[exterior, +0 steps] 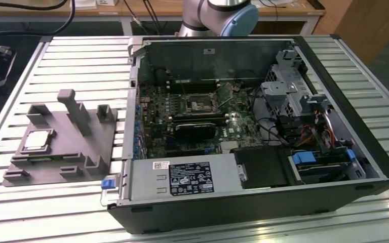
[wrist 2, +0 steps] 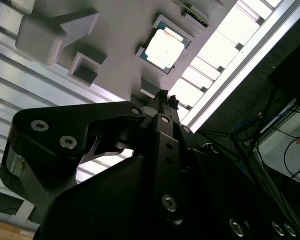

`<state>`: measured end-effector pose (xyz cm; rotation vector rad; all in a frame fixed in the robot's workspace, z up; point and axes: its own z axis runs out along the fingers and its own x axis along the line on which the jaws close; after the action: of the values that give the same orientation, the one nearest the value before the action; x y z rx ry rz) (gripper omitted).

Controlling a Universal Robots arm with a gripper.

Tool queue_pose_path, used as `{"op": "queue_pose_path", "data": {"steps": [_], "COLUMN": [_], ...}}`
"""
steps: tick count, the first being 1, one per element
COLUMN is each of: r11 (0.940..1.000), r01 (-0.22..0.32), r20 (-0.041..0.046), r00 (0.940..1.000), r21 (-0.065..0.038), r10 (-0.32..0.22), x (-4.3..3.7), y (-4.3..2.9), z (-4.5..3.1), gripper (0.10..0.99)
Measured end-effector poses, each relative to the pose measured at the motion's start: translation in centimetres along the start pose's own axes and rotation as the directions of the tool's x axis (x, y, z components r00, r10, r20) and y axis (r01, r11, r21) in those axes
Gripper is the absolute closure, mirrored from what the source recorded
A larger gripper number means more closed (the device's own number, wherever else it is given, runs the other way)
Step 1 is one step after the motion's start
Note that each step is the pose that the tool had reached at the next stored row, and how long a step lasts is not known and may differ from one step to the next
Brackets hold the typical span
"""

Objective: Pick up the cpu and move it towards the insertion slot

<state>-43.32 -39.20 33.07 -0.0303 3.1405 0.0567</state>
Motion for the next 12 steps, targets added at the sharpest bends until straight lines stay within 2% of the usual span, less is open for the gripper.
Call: {"op": "queue_pose_path", "data": {"steps": [7, 8, 9, 11, 12], "r11": [1.0, 1.0, 1.0, 1.0, 1.0], "r01": [0.003, 0.003, 0.004, 0.004, 0.004], "r20": [-0.0001, 0.0, -0.0002, -0.0001, -0.0001], "r00": [1.0, 1.0, 1.0, 1.0, 1.0], "r21": [0.0, 0.0, 0.0, 0.0, 0.0], "r10": [-0.003, -0.003, -0.004, -0.004, -0.004], "x": [0.39, 0.42, 0.44, 0.48, 0.48], "y": [-0.02, -0.03, -0.04, -0.04, -0.04], "z": [0.46, 0.56, 0.66, 0.9, 1.01], "gripper": [0.973, 0.918, 0.918, 0.792, 0.792]}}
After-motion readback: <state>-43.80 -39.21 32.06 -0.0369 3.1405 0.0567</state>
